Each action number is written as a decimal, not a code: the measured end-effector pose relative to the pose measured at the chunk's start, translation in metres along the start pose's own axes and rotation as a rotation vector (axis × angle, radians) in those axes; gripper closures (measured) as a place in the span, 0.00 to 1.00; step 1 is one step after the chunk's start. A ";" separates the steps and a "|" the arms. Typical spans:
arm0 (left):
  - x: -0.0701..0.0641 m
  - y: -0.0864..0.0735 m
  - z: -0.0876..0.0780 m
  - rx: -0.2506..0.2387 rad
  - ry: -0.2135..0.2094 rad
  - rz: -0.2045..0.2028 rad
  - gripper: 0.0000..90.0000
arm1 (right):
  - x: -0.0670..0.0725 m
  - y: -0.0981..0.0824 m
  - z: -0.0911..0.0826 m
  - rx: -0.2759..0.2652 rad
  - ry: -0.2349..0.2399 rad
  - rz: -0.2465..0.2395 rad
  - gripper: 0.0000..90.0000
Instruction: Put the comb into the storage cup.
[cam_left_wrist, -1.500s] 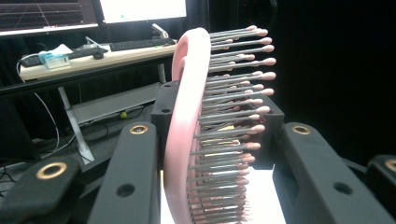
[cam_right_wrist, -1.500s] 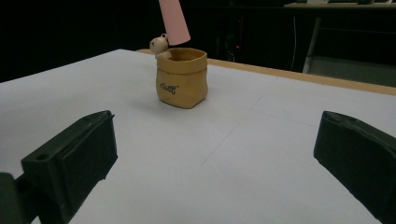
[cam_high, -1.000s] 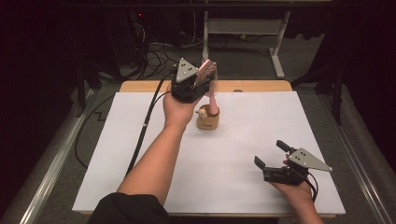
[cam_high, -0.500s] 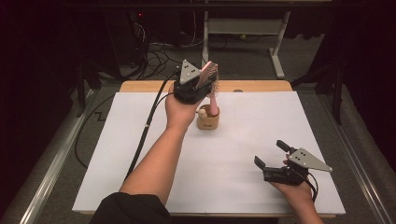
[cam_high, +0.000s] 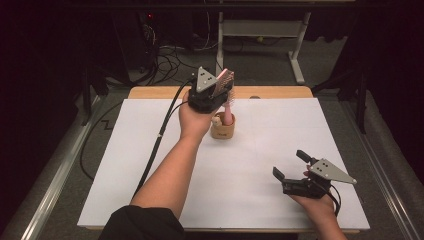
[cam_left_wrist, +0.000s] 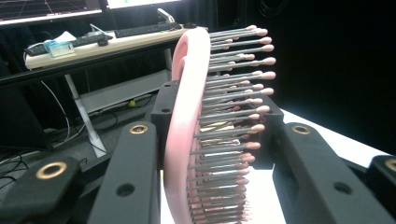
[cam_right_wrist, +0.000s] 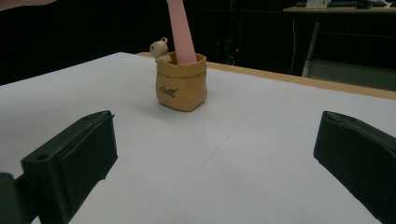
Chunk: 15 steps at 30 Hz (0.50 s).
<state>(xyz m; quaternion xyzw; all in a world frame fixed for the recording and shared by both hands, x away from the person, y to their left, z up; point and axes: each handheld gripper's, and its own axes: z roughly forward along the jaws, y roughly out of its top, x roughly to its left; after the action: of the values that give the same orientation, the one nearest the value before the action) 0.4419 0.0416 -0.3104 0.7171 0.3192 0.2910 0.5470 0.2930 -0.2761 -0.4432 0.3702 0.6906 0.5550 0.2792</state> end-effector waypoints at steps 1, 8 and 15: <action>0.000 -0.001 0.001 -0.002 0.001 -0.002 0.71 | 0.000 0.000 0.000 -0.002 -0.001 0.000 0.00; 0.002 -0.008 0.008 0.017 0.006 -0.018 0.71 | -0.002 -0.001 0.000 0.000 -0.001 0.001 0.00; 0.001 -0.015 0.013 0.029 0.004 -0.020 0.71 | -0.002 -0.001 -0.001 -0.003 -0.002 0.001 0.00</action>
<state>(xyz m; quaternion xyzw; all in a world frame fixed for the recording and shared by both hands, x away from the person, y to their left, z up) 0.4500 0.0376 -0.3277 0.7211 0.3315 0.2823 0.5390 0.2936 -0.2783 -0.4437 0.3709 0.6893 0.5557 0.2802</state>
